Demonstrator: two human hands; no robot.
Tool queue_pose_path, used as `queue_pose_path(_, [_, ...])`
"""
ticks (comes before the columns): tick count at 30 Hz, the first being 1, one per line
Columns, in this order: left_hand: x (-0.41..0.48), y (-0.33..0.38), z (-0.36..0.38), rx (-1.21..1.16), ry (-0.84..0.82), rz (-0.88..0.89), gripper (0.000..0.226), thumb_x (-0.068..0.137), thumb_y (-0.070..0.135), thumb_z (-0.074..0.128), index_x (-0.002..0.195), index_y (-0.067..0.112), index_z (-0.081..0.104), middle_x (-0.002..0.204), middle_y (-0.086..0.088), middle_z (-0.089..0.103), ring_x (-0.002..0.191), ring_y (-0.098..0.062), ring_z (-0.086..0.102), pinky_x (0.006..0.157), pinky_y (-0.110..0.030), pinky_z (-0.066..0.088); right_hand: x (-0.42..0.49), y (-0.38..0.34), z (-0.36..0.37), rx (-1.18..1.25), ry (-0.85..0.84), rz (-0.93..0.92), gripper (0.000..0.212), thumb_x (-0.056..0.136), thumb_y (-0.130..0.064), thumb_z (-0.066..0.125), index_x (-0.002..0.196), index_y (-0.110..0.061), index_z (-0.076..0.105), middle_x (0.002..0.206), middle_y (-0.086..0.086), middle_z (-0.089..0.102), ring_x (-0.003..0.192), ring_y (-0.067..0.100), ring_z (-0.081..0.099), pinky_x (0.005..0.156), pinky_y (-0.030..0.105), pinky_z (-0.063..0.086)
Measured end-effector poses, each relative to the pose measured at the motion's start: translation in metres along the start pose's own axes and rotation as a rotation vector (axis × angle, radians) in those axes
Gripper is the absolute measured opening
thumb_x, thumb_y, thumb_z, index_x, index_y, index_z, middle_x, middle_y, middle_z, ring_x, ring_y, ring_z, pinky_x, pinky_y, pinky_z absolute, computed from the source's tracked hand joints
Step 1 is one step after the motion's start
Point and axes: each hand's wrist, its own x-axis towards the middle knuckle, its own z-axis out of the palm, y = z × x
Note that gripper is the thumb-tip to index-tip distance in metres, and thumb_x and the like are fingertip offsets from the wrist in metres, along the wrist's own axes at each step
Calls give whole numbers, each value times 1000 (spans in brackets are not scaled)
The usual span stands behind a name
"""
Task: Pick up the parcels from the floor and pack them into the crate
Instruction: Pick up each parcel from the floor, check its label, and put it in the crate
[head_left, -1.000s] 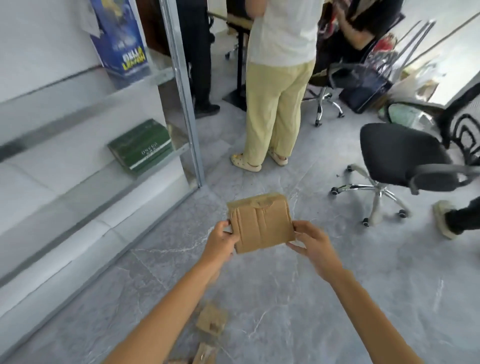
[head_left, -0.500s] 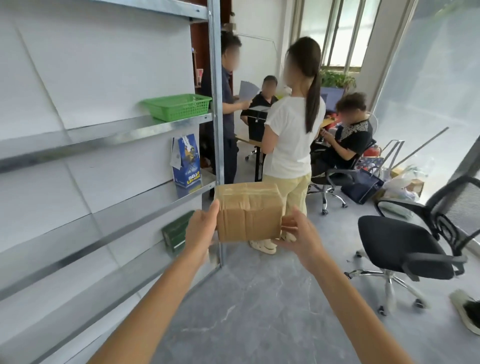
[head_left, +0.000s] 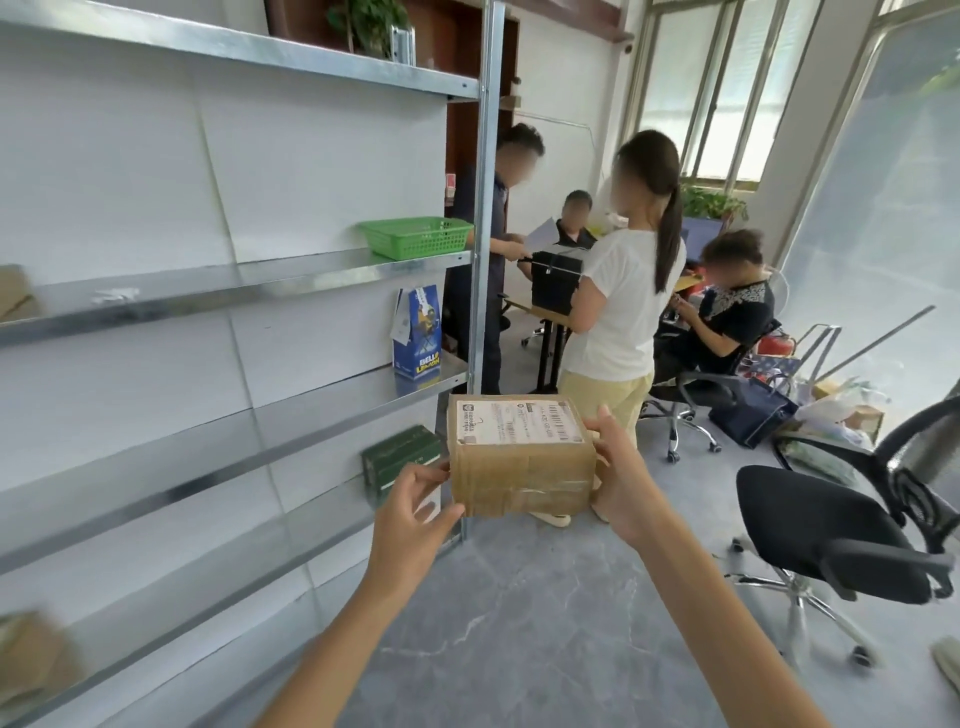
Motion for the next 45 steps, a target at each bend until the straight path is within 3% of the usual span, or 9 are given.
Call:
queue_pose_path(4, [-42, 10, 2, -94, 4, -66, 32, 81, 19, 69, 108, 29, 56, 111, 15, 65, 111, -3, 58, 97, -32, 47, -33, 9, -6, -9, -18, -68, 26, 90, -27, 62, 112, -18, 53, 106, 4, 64, 85, 12, 62, 70, 38, 49])
queue_pose_path(10, [-110, 33, 9, -277, -1, -232, 26, 96, 42, 42, 118, 32, 52, 119, 6, 60, 112, -20, 58, 96, -45, 47, -85, 17, -31, -96, -168, -132, 43, 73, -32, 70, 115, -25, 62, 110, 6, 62, 99, 15, 60, 80, 38, 44])
queue_pose_path(15, [-162, 25, -7, -149, 41, -360, 75, 71, 70, 61, 133, 35, 39, 117, 2, 64, 106, -18, 63, 89, -46, 54, -128, 19, -30, -195, -434, -125, 46, 69, -38, 69, 114, -27, 67, 115, 4, 66, 108, 17, 58, 83, 32, 46])
queue_pose_path(19, [-209, 26, -31, -161, -85, -381, 52, 75, 43, 71, 124, 34, 53, 104, -6, 72, 93, -19, 69, 72, -35, 56, -158, 22, -7, -316, -593, -114, 40, 74, -35, 66, 112, -23, 68, 115, 4, 66, 112, 26, 59, 90, 38, 46])
queue_pose_path(24, [-258, 26, -51, -287, 238, -306, 35, 84, 32, 67, 116, 18, 62, 100, -10, 73, 86, -20, 70, 69, -35, 57, -202, 35, 33, -332, -329, -207, 25, 97, -32, 48, 118, -25, 60, 121, -6, 59, 118, 16, 51, 100, 40, 43])
queue_pose_path(28, [-301, 33, -68, -348, 471, -223, 36, 86, 34, 61, 117, 16, 60, 99, -6, 73, 88, -19, 71, 78, -40, 58, -263, 62, 74, -438, -503, -140, 60, 92, -47, 51, 143, -44, 22, 145, -16, 33, 129, 4, 35, 107, 30, 30])
queue_pose_path(31, [-342, 42, -81, -336, 501, -199, 27, 90, 33, 56, 114, 21, 59, 103, -2, 72, 93, -15, 70, 79, -36, 57, -310, 81, 104, -329, -689, -99, 76, 93, -28, 57, 144, -46, 4, 141, -12, 47, 125, 6, 51, 103, 26, 44])
queue_pose_path(38, [-455, 48, -157, -81, 556, -244, 21, 94, 42, 46, 100, 27, 59, 97, 13, 70, 99, -3, 62, 93, -30, 46, -398, 107, 145, -228, -817, -41, 77, 84, -31, 70, 142, -50, 24, 131, -13, 59, 113, 17, 63, 92, 44, 53])
queue_pose_path(45, [-542, 61, -191, -38, 640, -212, 23, 95, 31, 49, 104, 11, 57, 94, 8, 70, 82, 5, 64, 70, -10, 49, -479, 130, 167, -199, -928, -43, 71, 85, -36, 65, 143, -48, 26, 138, -5, 53, 116, 23, 61, 91, 48, 53])
